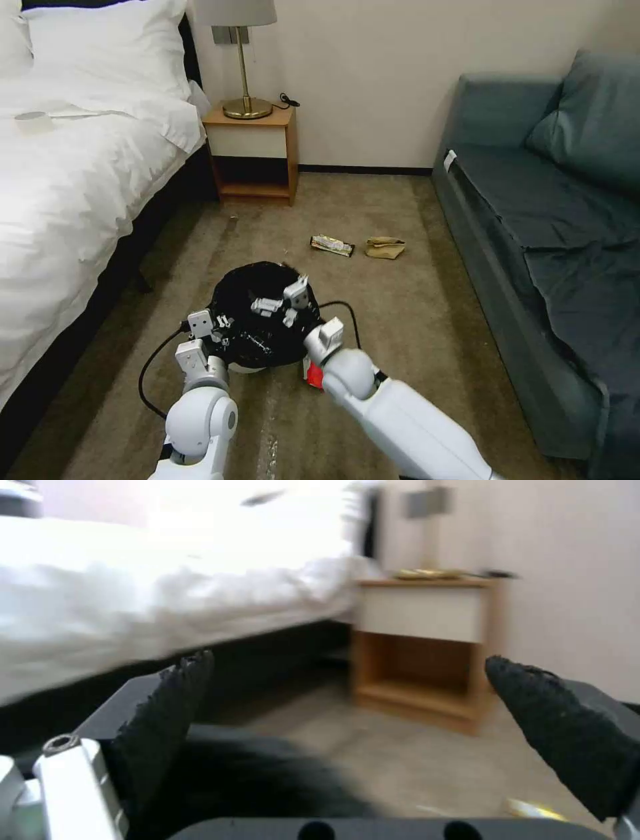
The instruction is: Pick up the trash bin, then pick up the garbage on the floor and place it into the trash bin.
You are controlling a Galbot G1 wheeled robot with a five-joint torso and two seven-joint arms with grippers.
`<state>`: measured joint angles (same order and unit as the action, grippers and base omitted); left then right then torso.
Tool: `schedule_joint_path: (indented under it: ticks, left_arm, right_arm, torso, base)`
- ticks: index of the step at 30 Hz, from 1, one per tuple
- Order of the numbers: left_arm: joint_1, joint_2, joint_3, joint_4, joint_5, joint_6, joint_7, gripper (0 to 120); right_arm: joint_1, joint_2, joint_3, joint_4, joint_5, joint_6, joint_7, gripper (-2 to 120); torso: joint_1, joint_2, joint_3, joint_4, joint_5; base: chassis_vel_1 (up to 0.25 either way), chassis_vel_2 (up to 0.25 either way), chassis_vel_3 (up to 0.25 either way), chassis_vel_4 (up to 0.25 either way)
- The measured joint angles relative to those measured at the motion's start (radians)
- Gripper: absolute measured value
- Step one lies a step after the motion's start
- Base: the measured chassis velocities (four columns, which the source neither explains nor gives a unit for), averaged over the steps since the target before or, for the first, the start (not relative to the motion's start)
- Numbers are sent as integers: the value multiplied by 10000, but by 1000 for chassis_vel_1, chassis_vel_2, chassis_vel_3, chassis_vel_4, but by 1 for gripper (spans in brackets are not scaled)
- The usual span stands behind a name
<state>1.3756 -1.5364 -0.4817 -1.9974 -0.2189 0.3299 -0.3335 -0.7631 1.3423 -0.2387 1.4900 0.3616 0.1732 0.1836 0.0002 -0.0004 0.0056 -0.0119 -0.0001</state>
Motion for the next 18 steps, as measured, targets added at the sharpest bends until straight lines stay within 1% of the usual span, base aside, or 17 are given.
schedule_joint_path:
  ticks: [2,6,8,9,11,12,14,15,16,18]
  left_arm:
    - [38,20,-50,-64,-7,-9,9,4]
    - [56,34,-86,-108,-26,-17,17,4]
    - [80,59,-137,-160,-53,-25,24,4]
    - [80,59,-137,-160,-53,-25,24,4]
    - [105,79,-183,-224,-63,-35,28,4]
    - [105,79,-183,-224,-63,-35,28,4]
    - [119,91,-190,-274,-67,-35,32,4]
    - [119,91,-190,-274,-67,-35,32,4]
    - [129,96,-210,-317,-69,-35,34,4]
    - [139,96,-228,-352,-69,-35,34,4]
  right_arm:
    - [178,40,713,-522,-64,-289,349,100]
    - [180,9,1193,-1025,-115,-329,370,100]
    - [28,-68,1640,-1716,-238,-330,360,100]
    - [28,-68,1640,-1716,-238,-330,360,100]
    - [-164,-77,2001,-2796,-335,-183,302,100]
    - [-164,-77,2001,-2796,-335,-183,302,100]
    - [-341,-95,1993,-3318,-61,-152,232,100]
    - [-341,-95,1993,-3318,-61,-152,232,100]
    - [-536,-92,1943,-3695,24,-118,84,100]
    - [-651,-64,1918,-3916,27,-74,7,100]
  torso:
    - [0,0,0,0,0]
    - [0,0,0,0,1]
    - [0,0,0,-2,1]
    - [0,0,0,-2,1]
    - [0,0,0,-3,1]
    - [0,0,0,-3,1]
    - [0,0,0,-2,1]
    - [0,0,0,-2,1]
    - [0,0,0,-2,1]
    - [0,0,-1,-3,0]
  base:
    - [0,0,0,0]
    - [0,0,0,0]
    - [0,0,0,0]
    - [0,0,0,0]
    - [0,0,0,0]
    - [0,0,0,0]
    - [0,0,0,0]
    - [0,0,0,0]
    - [0,0,0,0]
    - [0,0,0,0]
